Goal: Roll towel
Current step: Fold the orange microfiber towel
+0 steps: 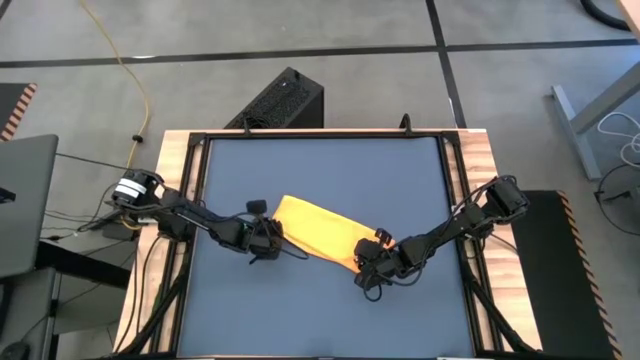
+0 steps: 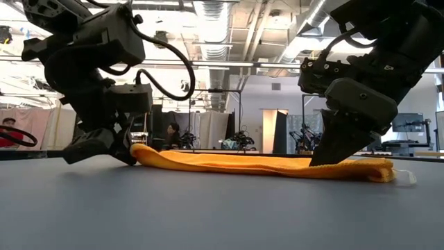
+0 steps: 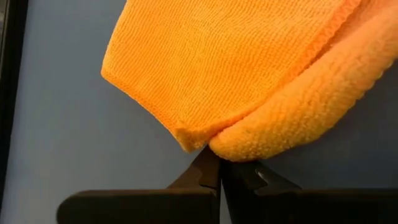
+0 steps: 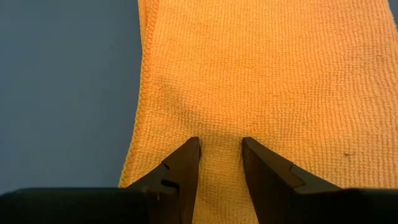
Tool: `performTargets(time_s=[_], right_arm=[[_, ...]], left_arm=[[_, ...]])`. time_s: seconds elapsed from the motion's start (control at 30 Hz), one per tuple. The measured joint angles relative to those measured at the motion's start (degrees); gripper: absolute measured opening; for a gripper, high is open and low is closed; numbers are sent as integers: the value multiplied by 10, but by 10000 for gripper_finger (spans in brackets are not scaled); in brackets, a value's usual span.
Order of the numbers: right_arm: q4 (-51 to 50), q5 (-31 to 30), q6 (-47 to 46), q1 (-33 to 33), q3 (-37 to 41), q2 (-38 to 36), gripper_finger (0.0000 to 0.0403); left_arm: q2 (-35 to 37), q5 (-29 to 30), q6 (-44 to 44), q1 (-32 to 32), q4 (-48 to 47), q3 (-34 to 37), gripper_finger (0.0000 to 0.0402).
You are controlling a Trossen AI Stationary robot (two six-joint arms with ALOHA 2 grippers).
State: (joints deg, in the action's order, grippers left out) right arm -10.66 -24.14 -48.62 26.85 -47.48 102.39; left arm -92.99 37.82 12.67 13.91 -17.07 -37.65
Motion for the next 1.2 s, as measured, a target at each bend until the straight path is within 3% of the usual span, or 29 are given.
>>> performTargets(time_s=[0.5, 1.0, 1.2], right_arm=[[0, 3, 4, -3, 0, 0, 150], [3, -1, 7, -3, -4, 0, 150], [-60, -3, 92, -9, -65, 3, 150]], left_arm=[[58, -64, -8, 22, 20, 0, 0], [67, -71, -5, 21, 20, -1, 0], [67, -71, -3, 21, 20, -1, 0]])
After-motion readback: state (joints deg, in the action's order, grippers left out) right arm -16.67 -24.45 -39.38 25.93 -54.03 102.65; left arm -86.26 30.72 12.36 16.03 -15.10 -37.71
